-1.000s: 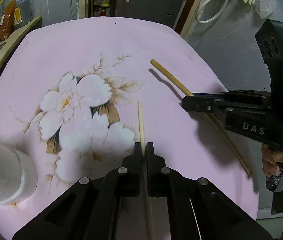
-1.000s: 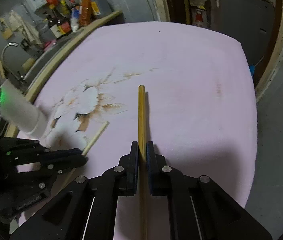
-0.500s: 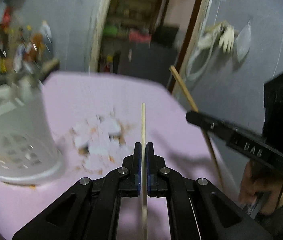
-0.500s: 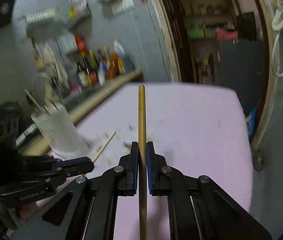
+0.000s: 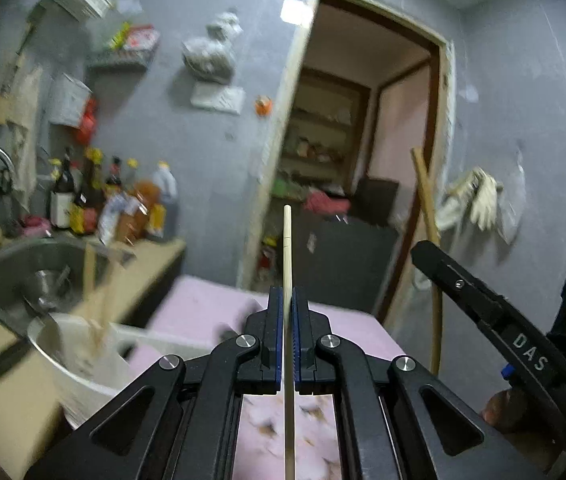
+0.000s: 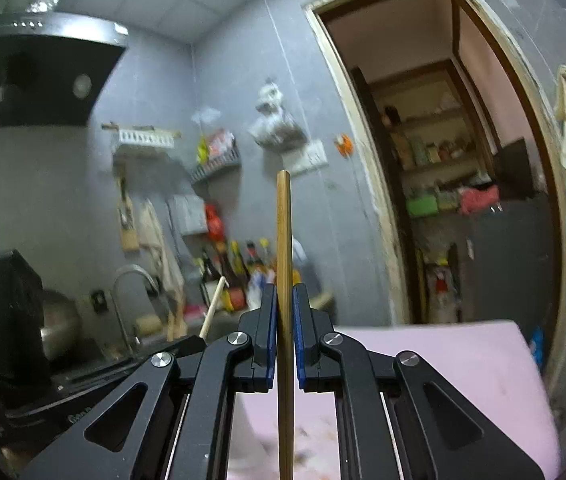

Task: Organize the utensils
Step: 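Lift the chopstick with the right tool and carry it over the holder, then lower the chopstick into the holder and open the right tool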

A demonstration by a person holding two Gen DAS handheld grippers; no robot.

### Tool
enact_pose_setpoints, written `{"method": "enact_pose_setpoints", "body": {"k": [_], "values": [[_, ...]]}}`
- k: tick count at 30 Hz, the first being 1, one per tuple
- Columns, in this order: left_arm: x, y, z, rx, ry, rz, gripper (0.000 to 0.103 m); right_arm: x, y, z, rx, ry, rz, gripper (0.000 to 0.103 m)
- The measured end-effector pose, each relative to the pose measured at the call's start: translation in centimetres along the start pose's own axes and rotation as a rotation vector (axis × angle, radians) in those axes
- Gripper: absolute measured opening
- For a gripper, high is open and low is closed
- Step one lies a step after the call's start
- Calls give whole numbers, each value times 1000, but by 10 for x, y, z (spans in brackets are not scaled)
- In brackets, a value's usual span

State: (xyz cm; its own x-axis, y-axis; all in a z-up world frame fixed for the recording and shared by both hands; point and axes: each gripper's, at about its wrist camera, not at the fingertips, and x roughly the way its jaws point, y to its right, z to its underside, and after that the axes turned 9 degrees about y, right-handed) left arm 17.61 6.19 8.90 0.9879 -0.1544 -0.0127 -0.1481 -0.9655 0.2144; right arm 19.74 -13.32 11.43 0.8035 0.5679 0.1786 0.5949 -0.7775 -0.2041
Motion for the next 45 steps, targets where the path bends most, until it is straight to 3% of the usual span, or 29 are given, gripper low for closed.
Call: {"method": "enact_pose_setpoints", "body": {"k": [6, 10, 15, 22, 31, 34, 40, 45], "values": [[2, -54, -35, -13, 71, -77, 2, 36, -37, -5, 19, 104, -45, 6], [2, -91, -50, -98, 91, -75, 2, 55, -55, -1, 48, 133, -79, 6], [-3, -126, -64, -199, 139, -90, 2, 73, -58, 3, 89, 167, -85, 6], [-9, -155, -66, -208, 191, -149, 2, 87, -55, 18, 93, 175, -52, 6], [-11, -170, -51, -200, 190, -206, 2, 95, -68, 45, -12, 171, -20, 6], [-12, -167, -49, -155, 182, -225, 2, 96, -70, 50, -37, 174, -14, 6], [-5, -160, -29, -91, 110, -239, 2, 97, -71, 64, -63, 128, -8, 6], [-2, -155, -6, -68, 50, -206, 2, 93, -72, 73, -92, 71, -18, 6]]}}
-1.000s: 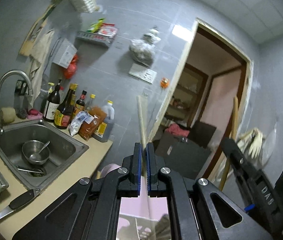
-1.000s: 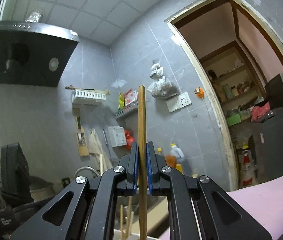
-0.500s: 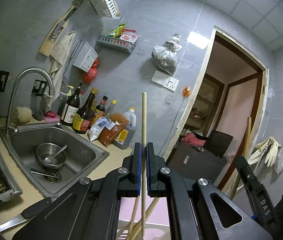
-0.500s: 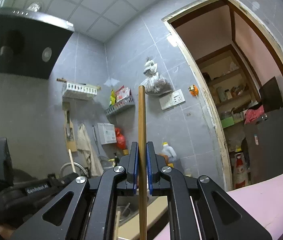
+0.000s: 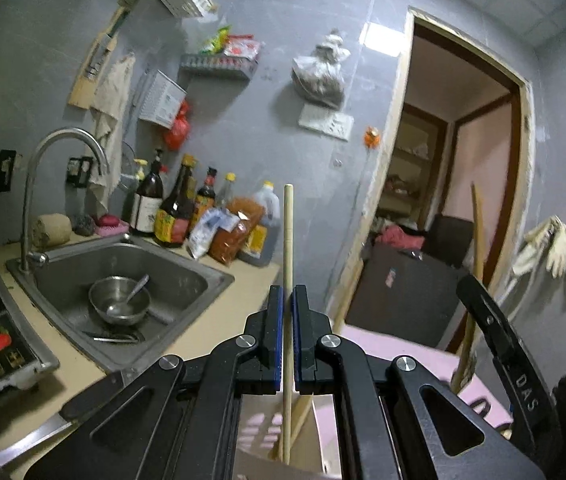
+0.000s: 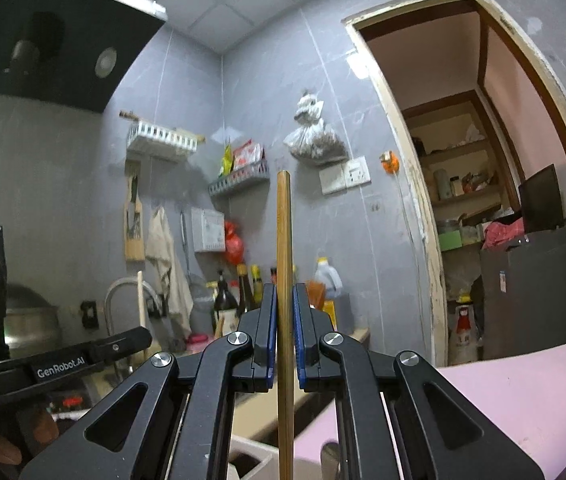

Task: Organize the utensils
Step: 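Lower the chopstick into the holder and open the right tool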

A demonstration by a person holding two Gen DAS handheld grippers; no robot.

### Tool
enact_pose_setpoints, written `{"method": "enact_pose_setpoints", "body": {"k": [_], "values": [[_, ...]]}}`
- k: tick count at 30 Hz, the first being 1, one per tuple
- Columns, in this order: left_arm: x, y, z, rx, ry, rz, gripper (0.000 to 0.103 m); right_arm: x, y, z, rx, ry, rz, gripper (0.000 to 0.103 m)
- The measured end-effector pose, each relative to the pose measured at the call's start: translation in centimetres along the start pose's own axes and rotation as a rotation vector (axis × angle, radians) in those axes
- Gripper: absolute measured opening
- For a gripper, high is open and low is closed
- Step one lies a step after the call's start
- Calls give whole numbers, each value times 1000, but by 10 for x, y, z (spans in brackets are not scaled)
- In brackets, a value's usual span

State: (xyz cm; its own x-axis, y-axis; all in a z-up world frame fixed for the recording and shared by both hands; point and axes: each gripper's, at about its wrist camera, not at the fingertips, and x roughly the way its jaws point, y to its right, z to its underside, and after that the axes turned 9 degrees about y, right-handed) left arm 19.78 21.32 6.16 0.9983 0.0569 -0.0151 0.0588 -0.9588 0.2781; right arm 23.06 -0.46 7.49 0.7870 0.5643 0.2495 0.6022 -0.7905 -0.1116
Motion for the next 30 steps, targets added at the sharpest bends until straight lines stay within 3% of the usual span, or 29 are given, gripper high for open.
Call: {"method": "enact_pose_setpoints", "body": {"k": [13, 17, 22, 30], "values": [[-4, 5, 25, -31, -120, 84, 4, -16, 5, -1, -8, -77, 7, 8], [-11, 6, 23, -45, -110, 96, 24, -21, 6, -3, -5, -86, 3, 19], [-21, 10, 18, -53, -104, 107, 28, -33, 8, -10, -16, -90, 6, 25], [-47, 22, 11, -61, -58, 100, 73, -67, 23, -29, -6, -98, 31, 67]]}}
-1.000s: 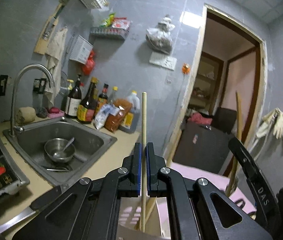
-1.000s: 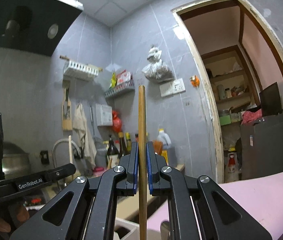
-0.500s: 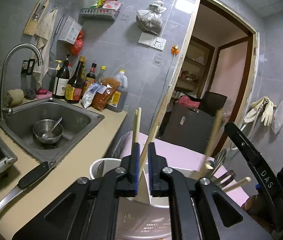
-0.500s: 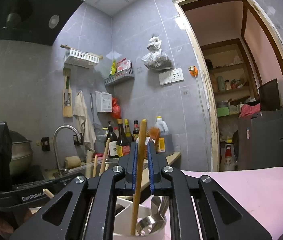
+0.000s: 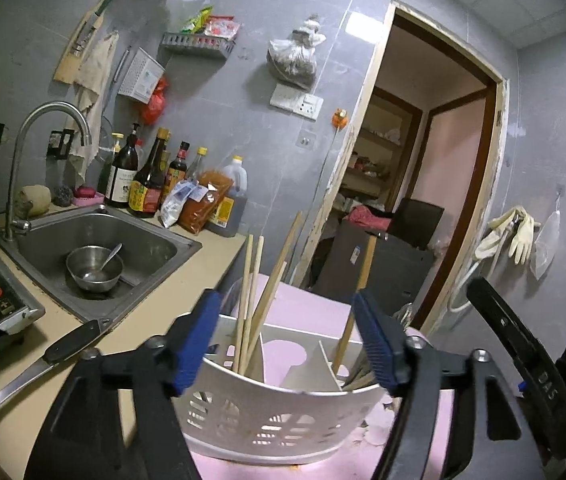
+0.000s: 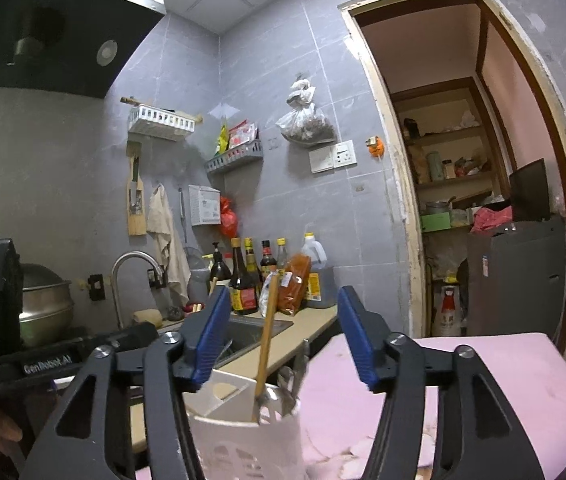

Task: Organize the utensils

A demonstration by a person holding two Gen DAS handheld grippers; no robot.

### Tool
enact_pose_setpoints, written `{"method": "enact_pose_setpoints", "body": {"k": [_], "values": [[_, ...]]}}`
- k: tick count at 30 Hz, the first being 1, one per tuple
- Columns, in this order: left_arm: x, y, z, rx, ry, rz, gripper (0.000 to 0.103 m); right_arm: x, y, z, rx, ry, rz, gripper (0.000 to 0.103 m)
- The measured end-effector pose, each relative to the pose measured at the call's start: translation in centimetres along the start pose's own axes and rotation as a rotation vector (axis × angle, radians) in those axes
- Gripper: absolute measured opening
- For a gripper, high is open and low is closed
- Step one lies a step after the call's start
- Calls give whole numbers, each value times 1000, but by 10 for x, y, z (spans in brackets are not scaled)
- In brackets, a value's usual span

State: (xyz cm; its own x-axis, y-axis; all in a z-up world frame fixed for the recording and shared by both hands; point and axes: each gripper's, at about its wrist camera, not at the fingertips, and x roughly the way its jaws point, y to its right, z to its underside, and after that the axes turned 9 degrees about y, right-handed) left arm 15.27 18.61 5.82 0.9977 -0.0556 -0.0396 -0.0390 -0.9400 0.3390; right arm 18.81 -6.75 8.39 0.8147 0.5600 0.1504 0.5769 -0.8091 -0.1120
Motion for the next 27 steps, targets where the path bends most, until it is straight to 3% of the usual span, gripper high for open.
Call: {"method": "enact_pose_setpoints", "body": {"k": [6, 11, 18, 27], "values": [[-23, 13, -4, 25, 37, -18, 95, -30, 10, -11, 0, -11, 35, 84], [-39, 28, -3, 65, 38, -9, 100, -54, 15, -18, -22, -9, 63, 103], [-55, 52, 13, 110, 2, -16, 101, -92, 25, -27, -20, -44, 113, 103], [-71, 69, 45, 156, -33, -81, 101, -134, 34, -24, -35, -103, 210, 103]]}}
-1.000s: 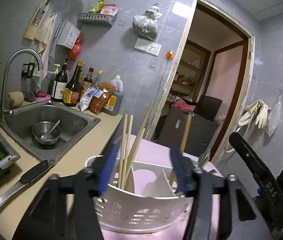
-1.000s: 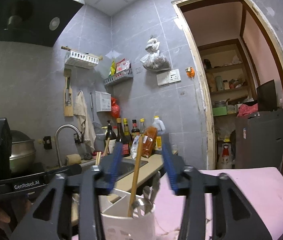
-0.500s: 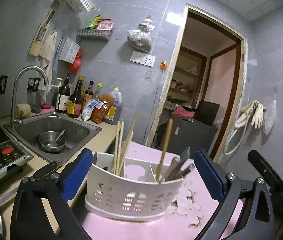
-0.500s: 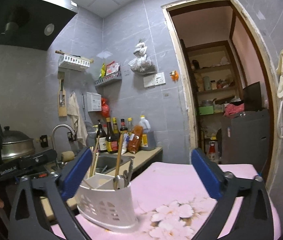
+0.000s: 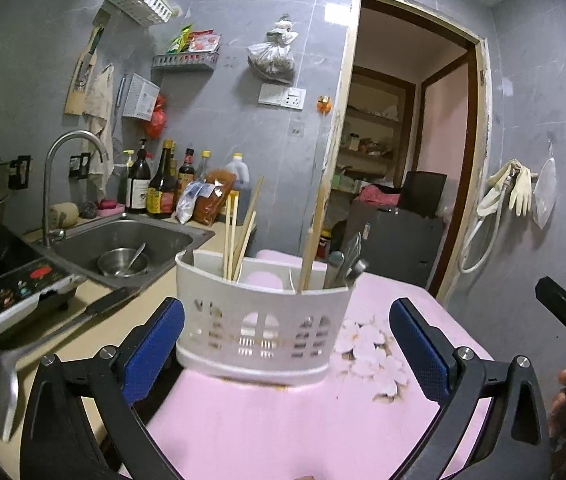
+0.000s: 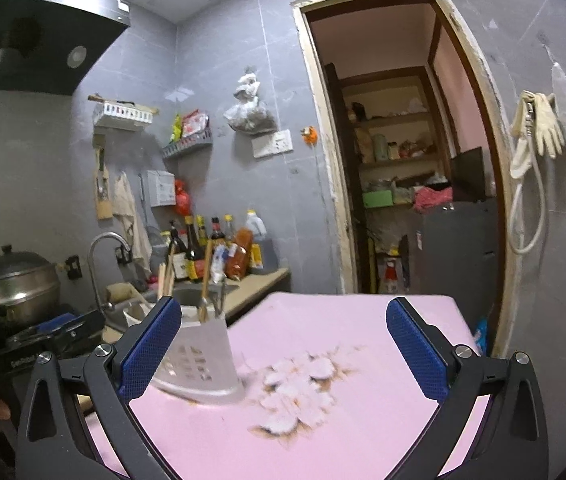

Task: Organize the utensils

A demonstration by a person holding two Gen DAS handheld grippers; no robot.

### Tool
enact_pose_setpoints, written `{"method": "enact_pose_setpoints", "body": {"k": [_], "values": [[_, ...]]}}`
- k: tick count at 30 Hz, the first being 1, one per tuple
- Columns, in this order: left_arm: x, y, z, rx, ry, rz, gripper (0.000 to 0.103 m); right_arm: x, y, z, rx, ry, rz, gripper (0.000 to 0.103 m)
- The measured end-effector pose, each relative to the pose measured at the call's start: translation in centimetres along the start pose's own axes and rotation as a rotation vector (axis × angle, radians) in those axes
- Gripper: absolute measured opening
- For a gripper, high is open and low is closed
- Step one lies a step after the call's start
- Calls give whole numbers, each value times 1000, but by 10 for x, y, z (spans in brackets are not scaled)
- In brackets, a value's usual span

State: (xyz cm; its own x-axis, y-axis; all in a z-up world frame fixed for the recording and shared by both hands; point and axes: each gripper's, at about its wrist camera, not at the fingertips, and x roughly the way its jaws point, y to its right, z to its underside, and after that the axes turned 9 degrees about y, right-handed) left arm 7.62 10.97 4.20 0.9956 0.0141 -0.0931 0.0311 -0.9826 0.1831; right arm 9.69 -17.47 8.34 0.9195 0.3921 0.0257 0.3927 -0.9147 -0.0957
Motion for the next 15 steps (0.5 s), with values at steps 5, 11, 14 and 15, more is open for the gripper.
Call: {"method": "enact_pose_setpoints", "body": {"k": [5, 11, 14, 15], "values": [[-11, 10, 16, 37, -21, 1, 101, -19, -4, 11, -63, -20, 79, 103], [-23, 15, 29, 30, -34, 85, 101, -38, -10, 23, -69, -58, 134, 103], [-28, 17, 32, 33, -33, 86, 101, -46, -11, 31, -64, -68, 163, 103], [-31, 18, 34, 38, -30, 86, 101, -49, -11, 34, -63, -69, 170, 103]]}}
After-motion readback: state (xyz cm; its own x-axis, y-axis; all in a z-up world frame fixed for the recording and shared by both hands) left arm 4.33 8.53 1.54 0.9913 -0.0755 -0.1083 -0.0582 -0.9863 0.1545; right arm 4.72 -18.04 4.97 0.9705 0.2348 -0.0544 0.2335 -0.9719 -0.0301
